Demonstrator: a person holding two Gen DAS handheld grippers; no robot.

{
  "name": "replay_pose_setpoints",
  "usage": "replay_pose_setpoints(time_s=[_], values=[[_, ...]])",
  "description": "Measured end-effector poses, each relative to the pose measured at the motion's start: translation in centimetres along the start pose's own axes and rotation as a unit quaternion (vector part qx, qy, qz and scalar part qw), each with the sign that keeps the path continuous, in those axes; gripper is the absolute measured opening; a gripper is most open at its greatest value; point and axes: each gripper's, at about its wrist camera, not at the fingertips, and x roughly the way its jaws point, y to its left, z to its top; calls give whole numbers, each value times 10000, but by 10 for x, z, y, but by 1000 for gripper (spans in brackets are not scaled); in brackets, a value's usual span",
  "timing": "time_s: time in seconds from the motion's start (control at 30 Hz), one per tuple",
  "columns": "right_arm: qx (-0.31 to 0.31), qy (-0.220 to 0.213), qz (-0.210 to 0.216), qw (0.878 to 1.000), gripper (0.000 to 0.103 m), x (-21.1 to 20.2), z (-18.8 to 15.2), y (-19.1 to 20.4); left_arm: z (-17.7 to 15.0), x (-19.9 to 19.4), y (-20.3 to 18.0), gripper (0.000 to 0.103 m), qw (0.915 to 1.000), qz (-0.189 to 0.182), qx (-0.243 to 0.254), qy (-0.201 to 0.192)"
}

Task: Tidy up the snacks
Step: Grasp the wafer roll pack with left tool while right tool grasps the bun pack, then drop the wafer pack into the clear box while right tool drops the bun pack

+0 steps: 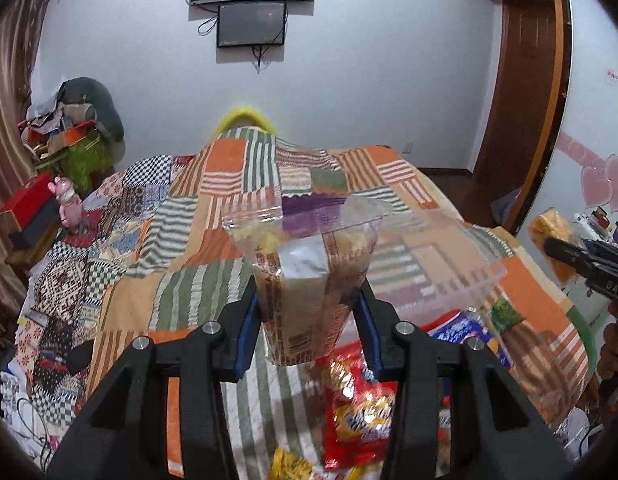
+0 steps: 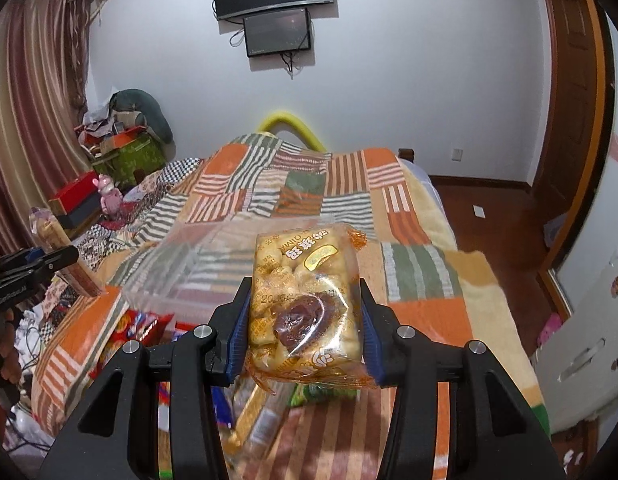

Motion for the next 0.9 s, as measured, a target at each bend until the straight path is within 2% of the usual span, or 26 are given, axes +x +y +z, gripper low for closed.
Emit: replay_pose_setpoints(time_s=[0.4,0.67,0.9], values=[[-104,-4,34,9999,43,32,17,3,33,29,-16,43,9996,-217,124,-90],[-238,310,104,9992,44,64,22,7,38,72,-27,44,9989,-366,162,240],[-367,726,131,9966,44,94,21,7,34,112,-27,44,9965,-444,181,685]])
